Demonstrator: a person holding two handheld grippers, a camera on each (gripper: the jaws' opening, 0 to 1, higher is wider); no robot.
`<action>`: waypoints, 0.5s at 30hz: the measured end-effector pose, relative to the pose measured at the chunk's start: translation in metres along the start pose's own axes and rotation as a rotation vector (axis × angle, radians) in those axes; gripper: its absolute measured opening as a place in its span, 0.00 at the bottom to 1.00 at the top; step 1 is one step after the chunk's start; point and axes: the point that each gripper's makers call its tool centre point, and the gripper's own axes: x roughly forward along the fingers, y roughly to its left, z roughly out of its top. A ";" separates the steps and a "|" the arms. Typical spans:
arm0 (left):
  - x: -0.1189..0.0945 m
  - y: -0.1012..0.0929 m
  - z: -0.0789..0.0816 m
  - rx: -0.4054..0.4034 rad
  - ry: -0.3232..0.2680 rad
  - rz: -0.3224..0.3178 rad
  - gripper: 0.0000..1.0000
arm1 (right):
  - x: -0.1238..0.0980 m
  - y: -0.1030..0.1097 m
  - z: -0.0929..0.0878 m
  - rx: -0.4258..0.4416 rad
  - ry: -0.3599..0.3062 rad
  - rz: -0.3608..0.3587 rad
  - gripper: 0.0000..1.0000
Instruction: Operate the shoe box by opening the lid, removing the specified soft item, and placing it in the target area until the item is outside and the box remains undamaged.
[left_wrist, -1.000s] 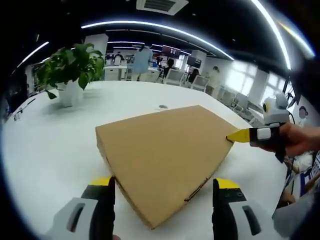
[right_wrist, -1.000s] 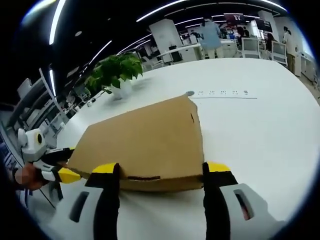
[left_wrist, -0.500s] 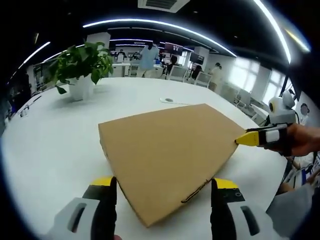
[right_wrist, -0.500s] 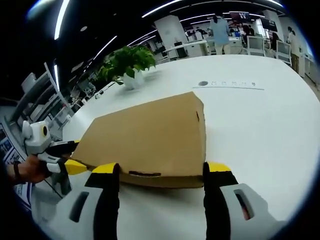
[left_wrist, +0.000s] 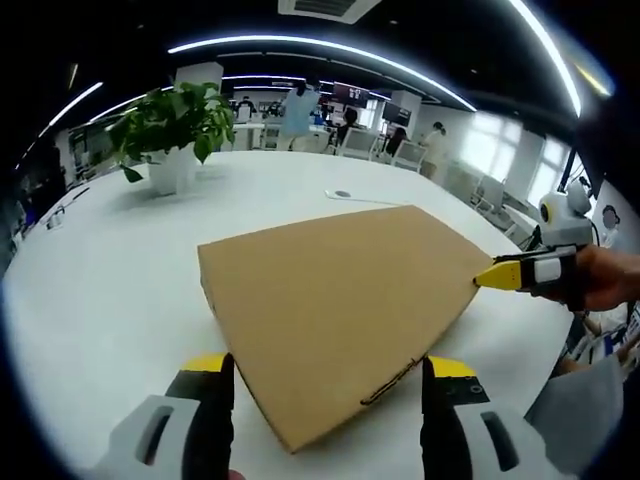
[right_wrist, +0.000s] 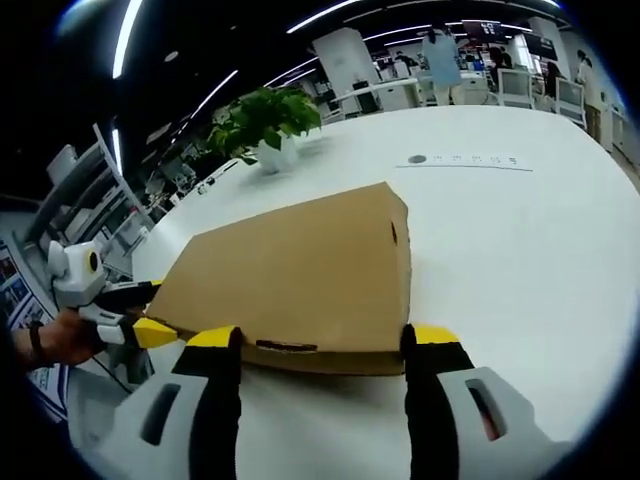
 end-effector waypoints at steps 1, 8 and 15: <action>0.000 0.000 0.000 0.002 0.001 0.001 0.78 | 0.000 0.000 0.000 0.004 -0.003 0.006 0.63; -0.003 0.000 -0.002 0.003 0.001 0.003 0.77 | -0.011 0.009 -0.005 -0.047 -0.052 0.128 0.73; -0.005 0.003 -0.004 0.014 0.004 0.001 0.71 | -0.015 0.006 -0.010 -0.147 -0.015 0.160 0.67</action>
